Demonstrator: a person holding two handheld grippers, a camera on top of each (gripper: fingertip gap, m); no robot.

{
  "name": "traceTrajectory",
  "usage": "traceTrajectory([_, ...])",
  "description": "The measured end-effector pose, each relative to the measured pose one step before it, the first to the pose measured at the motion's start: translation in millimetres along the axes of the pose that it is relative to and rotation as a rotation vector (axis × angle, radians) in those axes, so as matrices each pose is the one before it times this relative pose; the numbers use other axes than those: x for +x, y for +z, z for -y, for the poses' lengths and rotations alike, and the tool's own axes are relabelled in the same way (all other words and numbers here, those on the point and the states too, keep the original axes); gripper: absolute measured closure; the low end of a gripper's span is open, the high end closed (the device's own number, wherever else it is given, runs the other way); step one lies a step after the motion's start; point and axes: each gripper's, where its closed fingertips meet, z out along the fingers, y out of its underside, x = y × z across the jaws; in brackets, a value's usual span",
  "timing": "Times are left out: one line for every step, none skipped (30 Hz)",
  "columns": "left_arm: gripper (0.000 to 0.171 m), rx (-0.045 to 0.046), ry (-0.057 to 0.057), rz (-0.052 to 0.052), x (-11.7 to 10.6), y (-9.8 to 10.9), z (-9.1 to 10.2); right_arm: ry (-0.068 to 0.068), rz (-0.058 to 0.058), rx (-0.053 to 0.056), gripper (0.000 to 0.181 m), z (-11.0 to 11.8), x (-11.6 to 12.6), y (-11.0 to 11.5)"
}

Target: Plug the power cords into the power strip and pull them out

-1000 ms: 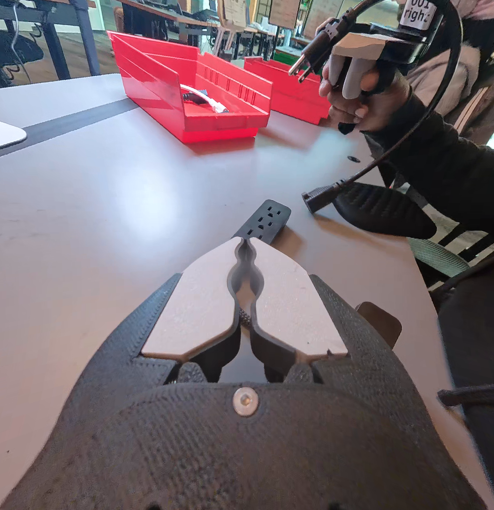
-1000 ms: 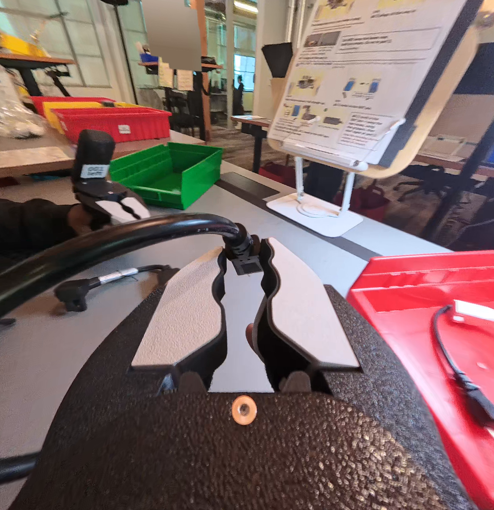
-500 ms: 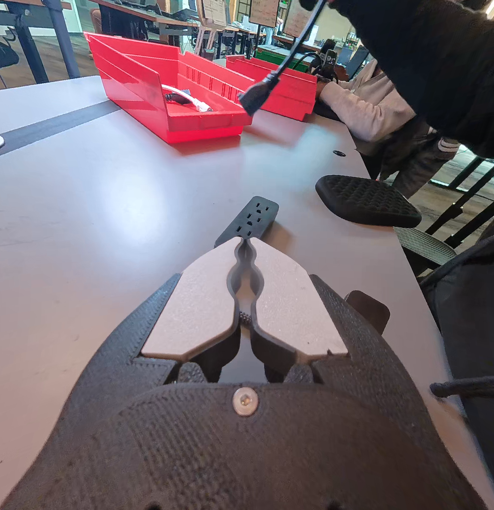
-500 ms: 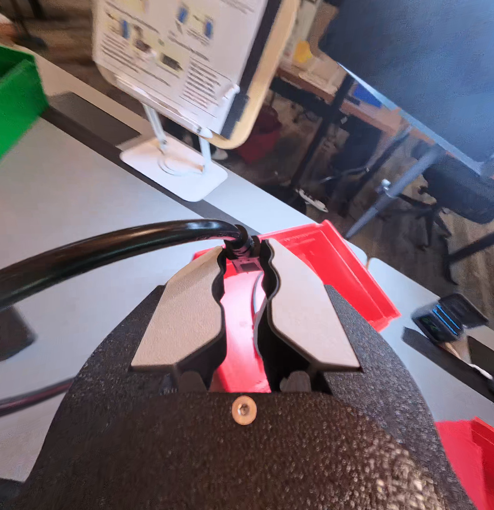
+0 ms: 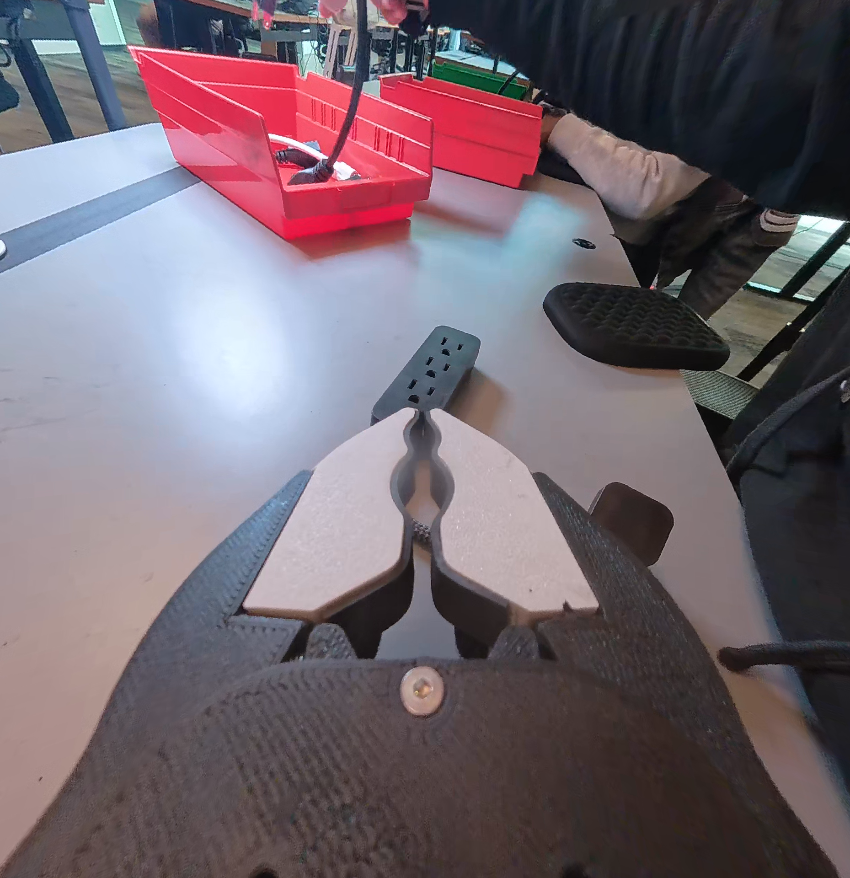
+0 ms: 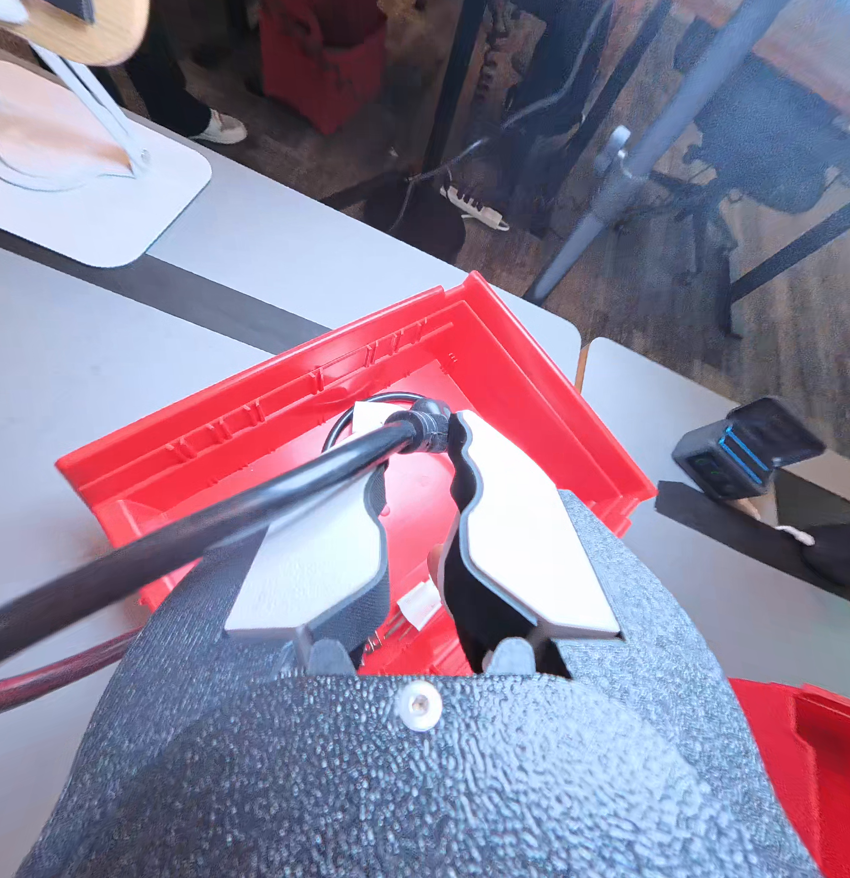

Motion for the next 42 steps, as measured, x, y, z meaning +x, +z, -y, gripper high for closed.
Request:
traceTrajectory([0.171,-0.00091,-0.0020,0.0007,-0.66,-0.01,-0.50,0.0177,-0.0005,-0.0073,0.154,-3.13,1.39,5.64])
traceTrajectory([0.171,-0.00167,-0.0027,0.0011,-1.02,0.09,-0.81,0.0106,-0.0011,-0.0138,0.154,-3.60,1.50,5.36])
traceTrajectory([0.171,-0.00437,-0.0054,-0.0005,-1.02,0.32,-1.28,0.0070,-0.0019,-0.0123,0.154,-3.04,1.99,4.85])
traceTrajectory([0.171,-0.00509,-0.0065,-0.0017,-0.85,0.29,-1.24,0.0055,-0.0019,-0.0140,0.154,-2.65,2.18,3.96])
traceTrajectory([0.171,-0.00349,-0.0053,0.0000,-0.90,0.23,-1.02,0.0040,-0.0026,-0.0115,0.154,-1.90,2.63,2.88])
traceTrajectory([0.171,-0.00217,-0.0039,0.0020,-1.02,0.01,-0.66,0.0080,0.0025,-0.0100,0.154,-1.35,2.33,1.50])
traceTrajectory([0.171,-0.00291,-0.0045,0.0024,-0.69,-0.07,-0.51,0.0183,0.0084,-0.0076,0.150,-0.73,2.33,0.58])
traceTrajectory([0.171,-0.00388,-0.0065,0.0031,-0.63,-0.16,-0.54,0.0243,0.0213,-0.0142,0.141,-1.26,1.03,0.03])
traceTrajectory([0.171,-0.00282,-0.0066,0.0021,-0.39,-0.16,-0.33,0.0161,0.0188,-0.0125,0.135,-0.99,0.94,-1.08])
traceTrajectory([0.170,-0.00221,-0.0059,-0.0009,0.04,-0.20,-0.19,-0.0048,-0.0051,0.0010,0.131,0.32,2.91,-3.07])
traceTrajectory([0.169,-0.00310,-0.0057,0.0009,-0.34,-0.02,-0.41,-0.0143,-0.0093,0.0061,0.126,0.85,2.66,-4.11])
traceTrajectory([0.167,-0.00334,-0.0029,0.0025,-0.64,0.02,-0.55,-0.0067,-0.0004,0.0054,0.121,0.36,0.72,-4.68])
traceTrajectory([0.165,-0.00464,-0.0015,0.0028,-0.65,0.09,-0.69,-0.0030,0.0070,0.0053,0.116,-0.19,-1.21,-5.04])
traceTrajectory([0.164,-0.00704,-0.0029,0.0056,-1.18,0.10,-0.99,-0.0137,0.0048,0.0093,0.111,-0.32,-2.56,-5.54])
traceTrajectory([0.161,-0.00738,-0.0026,0.0069,-1.37,0.08,-1.03,-0.0222,-0.0043,0.0128,0.107,-0.22,-2.95,-5.82])
traceTrajectory([0.159,-0.00554,-0.0022,0.0078,-1.35,0.12,-0.85,-0.0214,0.0035,0.0141,0.105,-0.40,-5.44,-5.89])
traceTrajectory([0.156,-0.00316,-0.0018,0.0101,-1.64,-0.02,-0.33,-0.0187,0.0160,0.0145,0.105,-0.77,-8.34,-6.03])
traceTrajectory([0.153,-0.00289,-0.0004,0.0094,-1.41,-0.19,-0.31,-0.0184,0.0197,0.0131,0.105,-1.47,-10.08,-5.90])
traceTrajectory([0.150,-0.00386,0.0003,0.0078,-1.19,0.05,-0.23,-0.0201,0.0177,0.0167,0.106,-1.65,-11.01,-6.05])
traceTrajectory([0.147,-0.00325,0.0017,0.0079,-0.99,-0.02,-0.16,-0.0207,0.0188,0.0171,0.111,-2.27,-11.98,-6.26])
traceTrajectory([0.145,-0.00228,0.0041,0.0068,-0.79,-0.11,-0.14,-0.0140,0.0209,0.0163,0.115,-3.06,-12.56,-5.89])
traceTrajectory([0.144,-0.00264,0.0049,0.0048,-0.33,0.03,-0.18,-0.0113,0.0276,0.0187,0.122,-3.48,-13.74,-5.33])
traceTrajectory([0.143,-0.00205,0.0057,0.0022,-0.01,0.00,0.08,-0.0166,0.0358,0.0150,0.131,-4.73,-15.39,-4.45])
traceTrajectory([0.142,-0.00114,0.0068,0.0012,0.20,0.05,0.28,-0.0218,0.0282,0.0117,0.140,-5.60,-14.80,-3.57])
traceTrajectory([0.142,-0.00166,0.0080,0.0005,0.18,0.05,0.13,-0.0233,0.0170,0.0217,0.150,-4.43,-13.86,-3.21])
traceTrajectory([0.142,-0.00281,0.0091,-0.0008,0.40,-0.01,-0.04,-0.0178,0.0185,0.0319,0.159,-2.96,-14.44,-2.76])
traceTrajectory([0.142,-0.00197,0.0108,-0.0001,0.59,-0.07,0.29,-0.0059,0.0200,0.0305,0.169,-2.51,-14.85,-2.12])
traceTrajectory([0.143,-0.00112,0.0132,0.0023,0.28,-0.07,0.59,0.0048,0.0155,0.0279,0.178,-2.13,-14.64,-1.01])
traceTrajectory([0.145,-0.00449,0.0149,0.0046,-0.03,0.06,-0.13,0.0054,0.0224,0.0303,0.178,-1.26,-16.74,0.00])
traceTrajectory([0.146,-0.00807,0.0159,0.0055,-0.10,0.29,-0.82,-0.0001,0.0388,0.0300,0.179,-0.69,-20.51,1.26])
traceTrajectory([0.148,-0.00783,0.0160,0.0055,-0.03,0.60,-1.07,0.0013,0.0390,0.0225,0.179,-1.08,-21.54,3.08])
traceTrajectory([0.149,-0.00587,0.0141,0.0059,-0.06,0.58,-0.83,-0.0053,0.0258,0.0183,0.179,-1.42,-20.54,5.12])
traceTrajectory([0.149,-0.00598,0.0117,0.0039,0.28,0.79,-0.83,-0.0186,0.0409,0.0116,0.178,-1.96,-22.95,6.60])
traceTrajectory([0.149,-0.00634,0.0110,0.0045,0.16,0.89,-1.00,-0.0121,0.0511,0.0059,0.178,-1.74,-23.65,8.16])
traceTrajectory([0.149,-0.00640,0.0108,0.0079,-0.20,0.95,-1.28,-0.0122,0.0433,0.0108,0.178,-0.38,-21.16,9.05])
traceTrajectory([0.149,-0.00757,0.0095,0.0059,-0.13,1.07,-1.63,-0.0103,0.0351,0.0152,0.178,0.83,-17.96,9.18])
traceTrajectory([0.149,-0.00832,0.0064,0.0060,-0.35,1.18,-1.83,-0.0060,0.0399,0.0035,0.172,-0.07,-15.81,9.29])
traceTrajectory([0.149,-0.00759,0.0038,0.0058,-0.57,1.36,-1.76,-0.0024,0.0405,-0.0172,0.160,-2.27,-13.11,9.41])
traceTrajectory([0.148,-0.00523,0.0010,0.0028,-0.22,1.21,-1.47,-0.0077,0.0385,-0.0347,0.151,-3.91,-10.70,8.65])
traceTrajectory([0.148,-0.00219,-0.0031,0.0011,-0.09,1.10,-0.79,-0.0233,0.0232,-0.0290,0.146,-3.01,-7.48,7.07])
traceTrajectory([0.147,-0.00013,-0.0048,-0.0012,0.30,0.79,-0.40,-0.0282,0.0172,-0.0188,0.148,-1.74,-5.85,4.99])
traceTrajectory([0.147,-0.00111,-0.0032,-0.0010,0.36,0.72,-0.31,-0.0209,0.0227,-0.0228,0.148,-2.06,-5.35,3.82])
